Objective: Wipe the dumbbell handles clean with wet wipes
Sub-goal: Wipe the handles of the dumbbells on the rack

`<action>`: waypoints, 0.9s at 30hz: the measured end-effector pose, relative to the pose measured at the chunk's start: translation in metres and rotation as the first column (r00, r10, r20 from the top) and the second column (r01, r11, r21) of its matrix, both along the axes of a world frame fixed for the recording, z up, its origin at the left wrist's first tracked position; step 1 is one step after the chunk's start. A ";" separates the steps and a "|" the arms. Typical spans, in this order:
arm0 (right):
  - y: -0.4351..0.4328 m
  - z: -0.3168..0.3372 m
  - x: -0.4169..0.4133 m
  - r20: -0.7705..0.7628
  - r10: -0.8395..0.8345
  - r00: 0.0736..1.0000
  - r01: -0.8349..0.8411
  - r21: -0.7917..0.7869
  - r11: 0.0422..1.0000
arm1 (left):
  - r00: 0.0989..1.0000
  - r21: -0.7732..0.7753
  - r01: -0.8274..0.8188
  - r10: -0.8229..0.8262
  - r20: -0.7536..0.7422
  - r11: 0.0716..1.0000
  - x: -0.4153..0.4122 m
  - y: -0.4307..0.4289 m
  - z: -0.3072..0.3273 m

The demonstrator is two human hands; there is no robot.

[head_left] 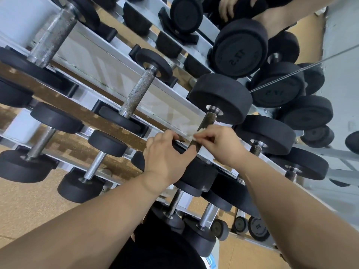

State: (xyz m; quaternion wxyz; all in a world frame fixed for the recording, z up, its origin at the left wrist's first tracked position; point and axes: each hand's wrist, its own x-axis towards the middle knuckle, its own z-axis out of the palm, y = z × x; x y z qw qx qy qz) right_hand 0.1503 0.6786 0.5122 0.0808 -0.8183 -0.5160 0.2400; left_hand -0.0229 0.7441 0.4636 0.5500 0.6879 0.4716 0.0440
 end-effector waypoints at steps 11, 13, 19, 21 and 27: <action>-0.001 -0.004 0.007 -0.116 -0.227 0.967 0.236 0.071 0.969 | 1.000 -0.020 0.002 -0.001 0.004 1.000 0.003 -0.001 -0.004; -0.007 -0.002 -0.002 -0.195 -0.094 0.976 0.083 -0.068 0.994 | 1.000 -0.009 -0.013 0.013 0.004 1.000 0.003 -0.001 -0.003; 0.009 -0.015 0.015 -0.046 -0.329 0.943 0.332 0.212 0.919 | 1.000 -0.031 0.010 -0.009 0.007 0.999 0.002 0.000 0.000; 0.010 -0.014 0.013 -0.174 -0.426 0.888 0.457 0.220 0.862 | 1.000 -0.054 -0.001 0.000 -0.001 0.999 0.003 0.000 0.001; -0.016 -0.014 0.003 -0.372 -0.273 0.887 0.286 -0.022 0.958 | 1.000 -0.031 -0.017 0.017 -0.014 0.999 0.003 -0.001 0.002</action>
